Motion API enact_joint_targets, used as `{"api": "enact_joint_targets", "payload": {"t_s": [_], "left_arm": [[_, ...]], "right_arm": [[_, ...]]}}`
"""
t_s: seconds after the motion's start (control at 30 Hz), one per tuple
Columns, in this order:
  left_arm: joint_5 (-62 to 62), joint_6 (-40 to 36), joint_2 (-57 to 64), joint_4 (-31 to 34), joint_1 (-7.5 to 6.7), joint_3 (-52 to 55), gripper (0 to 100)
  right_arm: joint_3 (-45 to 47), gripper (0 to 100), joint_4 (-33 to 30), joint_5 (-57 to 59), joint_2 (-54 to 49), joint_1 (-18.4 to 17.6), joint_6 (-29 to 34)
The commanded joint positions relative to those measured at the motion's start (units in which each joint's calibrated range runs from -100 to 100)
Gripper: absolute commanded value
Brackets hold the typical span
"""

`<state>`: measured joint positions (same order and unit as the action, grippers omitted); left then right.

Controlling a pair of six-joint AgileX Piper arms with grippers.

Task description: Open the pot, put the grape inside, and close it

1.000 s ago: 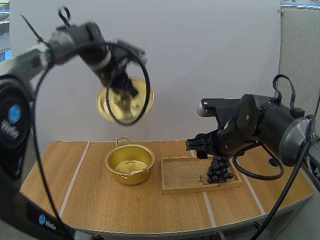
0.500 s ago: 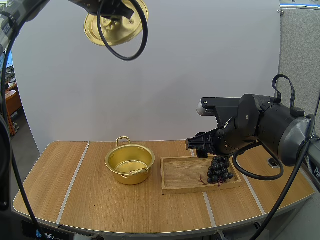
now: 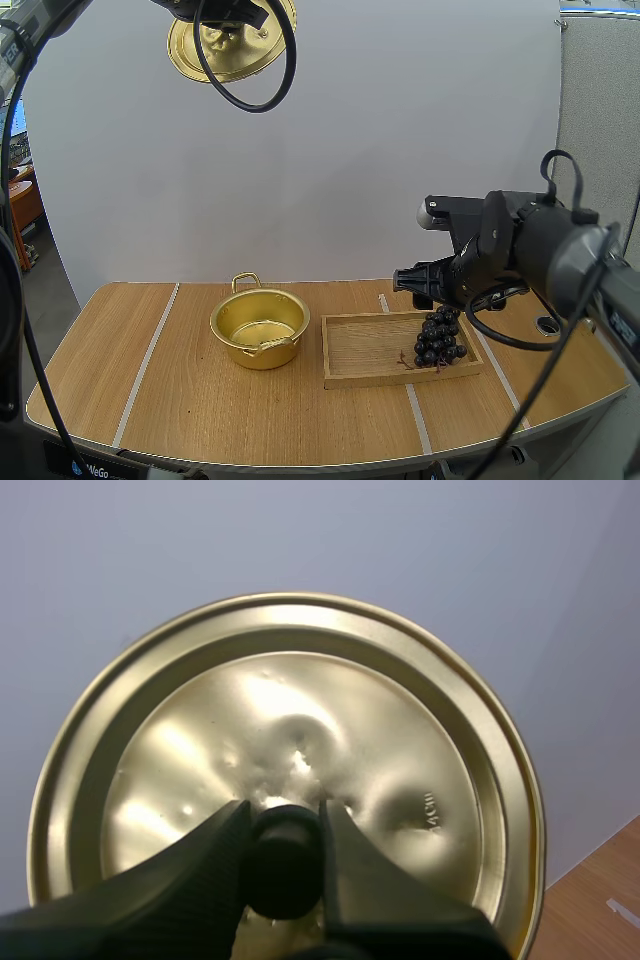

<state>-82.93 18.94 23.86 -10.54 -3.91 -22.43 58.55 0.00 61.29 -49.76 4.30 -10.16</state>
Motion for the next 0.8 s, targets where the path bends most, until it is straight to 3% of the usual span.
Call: {"api": "enact_joint_targets", "payload": {"t_s": [0.0, 0.43, 0.77], "left_arm": [[0.97, -0.56, 0.44, -0.08, -0.15, -0.52, 0], [0.97, -0.56, 0.44, -0.08, -0.15, -0.52, 0], [0.97, -0.56, 0.44, -0.08, -0.15, -0.52, 0]], "right_arm": [[-0.84, 100, 0.94, -2.51, 5.17, 1.23, 0.17], [-11.32, 100, 5.84, -2.76, 24.18, 3.19, 0.4], [-11.8, 100, 5.74, -9.8, 33.45, 3.19, 0.88]]}}
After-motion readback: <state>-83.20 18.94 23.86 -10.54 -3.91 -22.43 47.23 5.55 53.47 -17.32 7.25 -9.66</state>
